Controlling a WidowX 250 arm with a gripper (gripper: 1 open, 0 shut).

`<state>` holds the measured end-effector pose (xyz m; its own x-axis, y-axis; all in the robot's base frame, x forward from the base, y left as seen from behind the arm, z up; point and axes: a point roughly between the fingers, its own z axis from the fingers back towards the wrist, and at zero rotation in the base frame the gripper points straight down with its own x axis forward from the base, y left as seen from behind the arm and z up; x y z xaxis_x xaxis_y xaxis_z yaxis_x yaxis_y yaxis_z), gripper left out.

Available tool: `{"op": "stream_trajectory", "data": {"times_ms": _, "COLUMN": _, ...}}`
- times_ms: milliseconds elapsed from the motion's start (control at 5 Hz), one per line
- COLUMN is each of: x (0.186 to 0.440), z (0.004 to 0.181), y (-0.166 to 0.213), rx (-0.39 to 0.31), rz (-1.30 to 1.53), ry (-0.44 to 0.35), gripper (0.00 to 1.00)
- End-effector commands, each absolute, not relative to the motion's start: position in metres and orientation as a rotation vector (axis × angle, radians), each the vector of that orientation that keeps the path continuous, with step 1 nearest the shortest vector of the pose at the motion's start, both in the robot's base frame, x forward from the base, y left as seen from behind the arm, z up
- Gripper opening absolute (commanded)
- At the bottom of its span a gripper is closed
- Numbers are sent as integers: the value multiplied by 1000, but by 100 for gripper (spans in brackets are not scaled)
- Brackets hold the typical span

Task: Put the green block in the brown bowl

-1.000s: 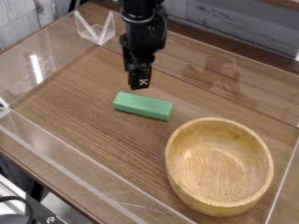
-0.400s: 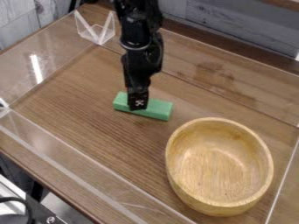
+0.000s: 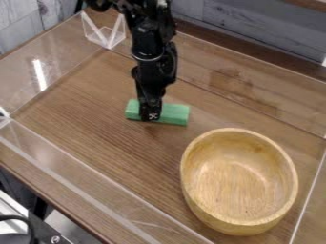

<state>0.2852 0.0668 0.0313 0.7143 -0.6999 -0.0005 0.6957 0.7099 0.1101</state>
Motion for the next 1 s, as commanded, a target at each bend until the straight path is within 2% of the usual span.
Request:
{"op": "stream_trajectory", "data": {"times_ms": 0, "x": 292, "z": 45, "y": 71, "rx": 120, "rz": -739, "ry": -60, "gripper": 0}}
{"op": "stream_trajectory", "data": {"times_ms": 600, "x": 300, "z": 74, "y": 70, "rx": 126, "rz": -572, "ry": -48, "gripper": 0}}
{"op": "stream_trajectory", "data": {"times_ms": 800, "x": 300, "z": 74, "y": 70, "rx": 124, "rz": -561, "ry": -49, "gripper": 0}}
